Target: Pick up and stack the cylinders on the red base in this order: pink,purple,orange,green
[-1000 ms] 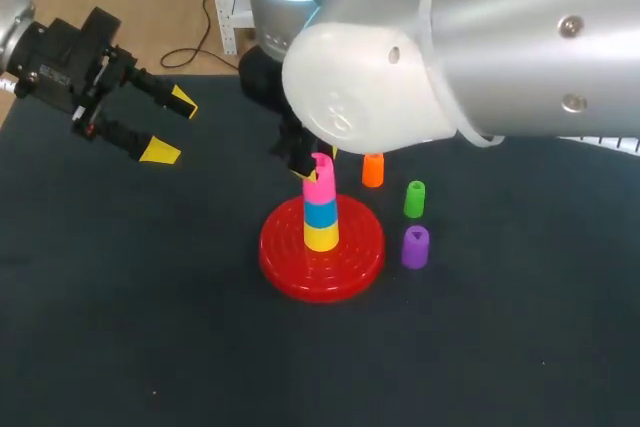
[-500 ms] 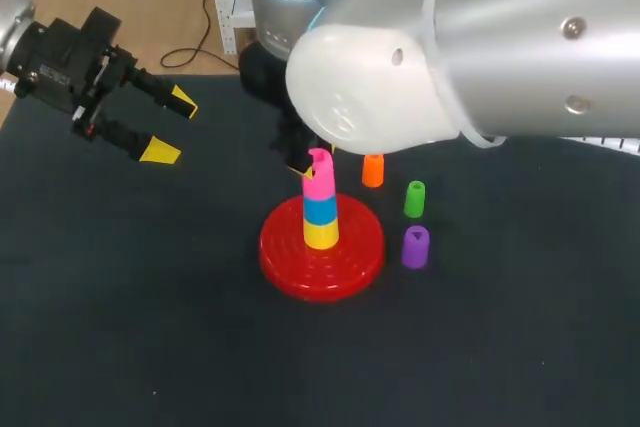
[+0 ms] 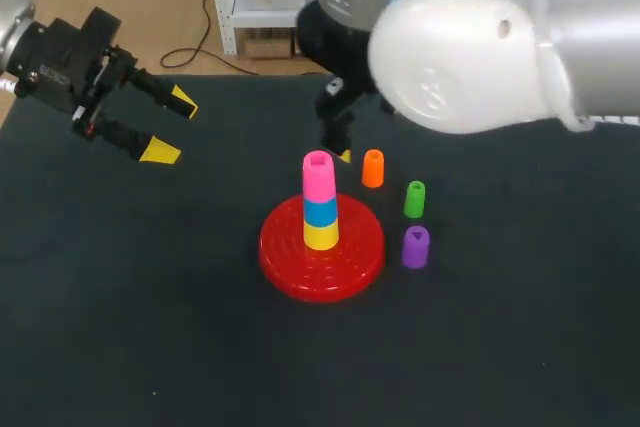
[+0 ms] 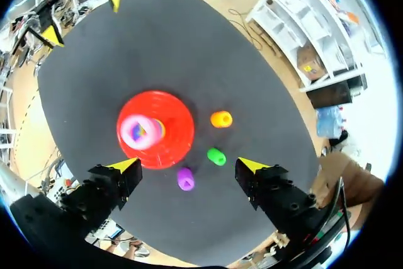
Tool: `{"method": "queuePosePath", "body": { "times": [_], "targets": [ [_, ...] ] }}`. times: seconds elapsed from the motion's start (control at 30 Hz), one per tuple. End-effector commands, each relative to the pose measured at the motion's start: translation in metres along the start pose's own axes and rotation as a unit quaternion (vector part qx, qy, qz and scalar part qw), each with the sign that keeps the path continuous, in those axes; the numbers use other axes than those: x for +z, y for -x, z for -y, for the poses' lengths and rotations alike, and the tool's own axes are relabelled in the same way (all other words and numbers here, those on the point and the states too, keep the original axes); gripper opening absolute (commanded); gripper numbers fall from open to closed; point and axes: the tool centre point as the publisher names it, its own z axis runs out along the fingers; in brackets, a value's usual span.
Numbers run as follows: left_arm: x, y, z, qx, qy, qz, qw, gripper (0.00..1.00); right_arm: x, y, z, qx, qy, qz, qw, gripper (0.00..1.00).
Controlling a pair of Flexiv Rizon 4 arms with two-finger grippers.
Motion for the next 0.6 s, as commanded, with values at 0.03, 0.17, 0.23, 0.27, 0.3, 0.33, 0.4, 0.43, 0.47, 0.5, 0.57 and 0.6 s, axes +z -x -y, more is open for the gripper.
{"method": "queuePosePath", "body": {
  "times": [0.03,0.17,0.23,0.27,0.3,0.33,0.4,0.43,0.47,0.5,0.57,0.6],
  "targets": [
    [0.0,-0.001,-0.001,0.001,-0.001,0.0,1.0,1.0,0.02,-0.031,0.011,0.017,-0.007,0.043,0.999,1.0],
    [0.0,-0.001,-0.001,0.001,-0.001,0.0,1.0,1.0,0.047,-0.049,0.017,0.037,-0.004,0.038,0.999,1.0],
    [0.0,-0.001,-0.001,0.001,-0.001,0.0,1.0,1.0,0.057,-0.054,0.015,0.044,0.002,0.036,0.998,1.0],
    [0.0,-0.001,-0.001,0.001,-0.001,0.0,1.0,1.0,0.062,-0.055,0.015,0.048,0.006,0.033,0.998,1.0],
    [0.0,-0.001,-0.001,0.001,-0.001,0.0,1.0,1.0,0.068,-0.056,0.014,0.053,0.014,0.033,0.998,1.0],
    [0.0,-0.001,-0.001,0.001,-0.001,0.0,1.0,1.0,0.07,-0.057,0.014,0.053,0.014,0.034,0.998,1.0],
    [0.0,-0.001,-0.001,0.001,-0.001,0.0,1.0,1.0,0.078,-0.059,0.012,0.058,0.021,0.031,0.998,1.0],
    [0.0,-0.001,-0.001,0.001,-0.001,0.0,1.0,1.0,0.081,-0.061,0.011,0.059,0.02,0.032,0.998,1.0],
    [0.0,-0.001,-0.001,0.001,-0.001,0.0,1.0,1.0,0.085,-0.063,0.011,0.061,0.02,0.028,0.998,1.0],
    [0.0,-0.001,-0.001,0.001,-0.001,0.0,1.0,1.0,0.09,-0.065,0.011,0.066,0.02,0.025,0.997,1.0],
    [0.0,-0.001,-0.001,0.001,-0.001,0.0,1.0,1.0,0.094,-0.07,0.011,0.068,0.02,0.025,0.997,1.0],
    [0.0,-0.001,-0.001,0.001,-0.001,0.0,1.0,1.0,0.098,-0.072,0.01,0.069,0.02,0.018,0.997,1.0]
  ]
}}
